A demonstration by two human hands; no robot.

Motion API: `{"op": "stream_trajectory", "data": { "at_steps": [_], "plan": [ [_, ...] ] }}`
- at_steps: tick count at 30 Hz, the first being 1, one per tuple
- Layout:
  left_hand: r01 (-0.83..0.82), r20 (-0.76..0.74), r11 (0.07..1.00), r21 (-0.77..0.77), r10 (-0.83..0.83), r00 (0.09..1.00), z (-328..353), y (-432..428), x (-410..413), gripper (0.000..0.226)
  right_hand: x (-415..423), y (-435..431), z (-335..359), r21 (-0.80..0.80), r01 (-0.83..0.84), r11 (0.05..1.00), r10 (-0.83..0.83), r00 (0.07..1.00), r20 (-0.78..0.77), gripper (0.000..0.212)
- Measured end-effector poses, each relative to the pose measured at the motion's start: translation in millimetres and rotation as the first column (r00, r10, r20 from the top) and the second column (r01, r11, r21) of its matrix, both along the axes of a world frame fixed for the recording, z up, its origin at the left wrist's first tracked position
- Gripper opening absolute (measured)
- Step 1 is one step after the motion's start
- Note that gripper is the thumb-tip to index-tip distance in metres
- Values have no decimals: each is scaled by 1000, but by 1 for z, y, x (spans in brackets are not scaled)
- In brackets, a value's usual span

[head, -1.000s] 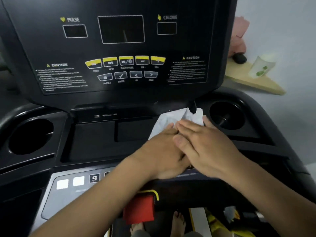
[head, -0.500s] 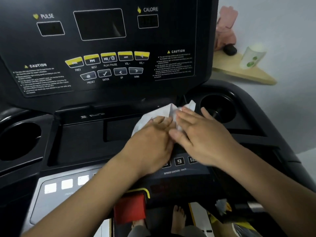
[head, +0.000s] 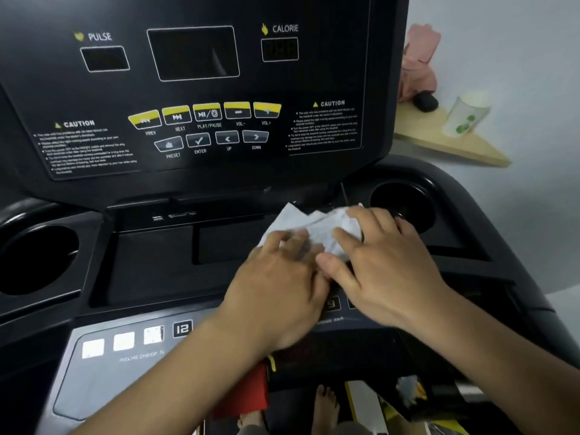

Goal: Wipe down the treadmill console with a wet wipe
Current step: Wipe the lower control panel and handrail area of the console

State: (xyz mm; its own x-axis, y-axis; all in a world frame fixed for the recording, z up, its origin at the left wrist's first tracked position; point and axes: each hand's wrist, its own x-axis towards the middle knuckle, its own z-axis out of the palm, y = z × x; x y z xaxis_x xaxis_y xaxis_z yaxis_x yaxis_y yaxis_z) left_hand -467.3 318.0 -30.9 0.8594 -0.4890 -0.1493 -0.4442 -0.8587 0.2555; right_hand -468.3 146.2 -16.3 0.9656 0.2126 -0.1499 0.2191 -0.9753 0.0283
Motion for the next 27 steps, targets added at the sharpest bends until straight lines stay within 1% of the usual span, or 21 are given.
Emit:
{"op": "stream_trajectory", "data": {
  "at_steps": [3,5,7,9,11,13,15,17,18,20,23,25,27],
  "plan": [
    [-69,-2,998,7,69,998,1,-8,17,72,21,9,1,12,63,998,-64,998,7,95],
    [-73,-26,997,-11,72,997,5,-7,17,68,24,13,5,10,92,996,-92,996,10,95],
    [-55,-42,998,-5,54,998,5,-1,0,64,9,14,3,-1,97,995,-97,995,-4,92],
    [-65,-73,998,9,66,995,5,1,-10,62,-2,16,-1,26,162,986,-159,984,-86,91],
    [-61,-88,998,-16,60,994,-1,-4,-3,58,8,25,0,102,258,961,-239,957,-167,90],
    [-39,-69,997,-63,34,997,1,-8,8,58,24,33,5,163,344,925,-309,928,-207,86],
    [-22,-94,994,-104,12,995,4,-5,7,56,23,39,8,168,394,904,-352,907,-233,85],
    [11,-107,995,-98,-21,994,7,2,-7,56,5,41,7,129,404,906,-366,898,-244,89],
    [18,-119,997,-70,-26,993,7,4,-13,57,-2,43,7,121,421,899,-380,887,-261,90],
    [23,-127,998,-62,-31,991,6,3,-11,59,1,46,6,167,468,868,-412,866,-285,87],
    [13,-107,991,-133,-28,994,7,-4,9,59,28,51,11,258,497,829,-426,859,-284,81],
    [19,-115,988,-156,-38,993,7,-3,10,59,29,50,11,230,476,849,-414,869,-272,82],
    [48,-129,988,-148,-67,989,6,2,-3,57,11,44,7,175,441,880,-392,884,-255,85]
  ]
}}
